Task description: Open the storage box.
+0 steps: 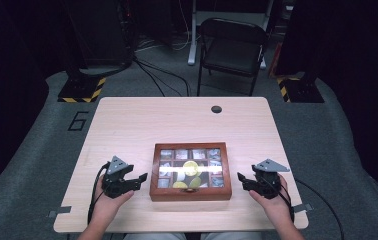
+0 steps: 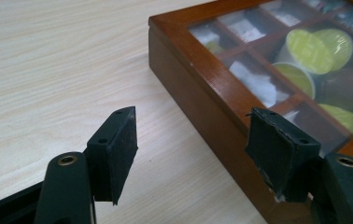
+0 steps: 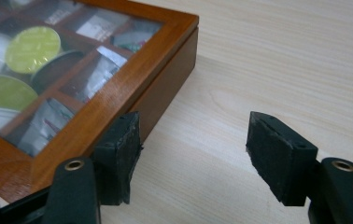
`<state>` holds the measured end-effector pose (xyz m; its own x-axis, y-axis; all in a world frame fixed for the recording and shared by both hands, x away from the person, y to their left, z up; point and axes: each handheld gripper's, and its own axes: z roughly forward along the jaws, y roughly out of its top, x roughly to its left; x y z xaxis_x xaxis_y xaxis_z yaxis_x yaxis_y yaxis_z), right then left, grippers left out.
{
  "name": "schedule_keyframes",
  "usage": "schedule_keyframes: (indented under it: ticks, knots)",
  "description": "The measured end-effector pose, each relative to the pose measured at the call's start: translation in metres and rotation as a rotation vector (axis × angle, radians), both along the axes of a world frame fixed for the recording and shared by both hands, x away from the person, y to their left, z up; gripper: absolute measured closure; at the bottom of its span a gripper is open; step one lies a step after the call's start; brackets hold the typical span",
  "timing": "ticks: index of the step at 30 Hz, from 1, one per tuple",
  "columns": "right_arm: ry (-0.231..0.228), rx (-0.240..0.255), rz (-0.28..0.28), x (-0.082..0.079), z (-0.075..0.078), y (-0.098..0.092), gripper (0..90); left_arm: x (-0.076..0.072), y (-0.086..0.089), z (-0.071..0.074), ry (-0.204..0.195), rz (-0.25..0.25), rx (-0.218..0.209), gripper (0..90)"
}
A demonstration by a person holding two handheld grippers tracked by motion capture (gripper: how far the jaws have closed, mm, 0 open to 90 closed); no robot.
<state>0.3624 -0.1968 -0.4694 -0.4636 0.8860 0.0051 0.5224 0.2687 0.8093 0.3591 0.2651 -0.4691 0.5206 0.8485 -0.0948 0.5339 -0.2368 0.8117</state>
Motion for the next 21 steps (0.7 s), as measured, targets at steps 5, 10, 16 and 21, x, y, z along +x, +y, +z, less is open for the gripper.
schedule_keyframes:
  ticks: [5, 10, 16, 21]
  knots:
    - [0.001, 0.016, 0.025, -0.001, 0.01, 0.002, 35.7, -0.005, -0.001, 0.004, 0.036, -0.009, -0.014, 33.5]
    - [0.003, 0.052, 0.047, -0.005, 0.022, 0.005, 36.6, -0.01, -0.003, 0.009, 0.039, -0.028, -0.018, 34.9]
    - [0.006, 0.095, 0.113, -0.019, 0.033, 0.019, 37.5, -0.022, -0.009, 0.015, 0.047, -0.067, -0.03, 38.8]
    - [0.008, 0.079, 0.181, -0.032, 0.026, 0.034, 40.1, -0.029, -0.013, 0.013, 0.055, -0.076, -0.075, 39.4]
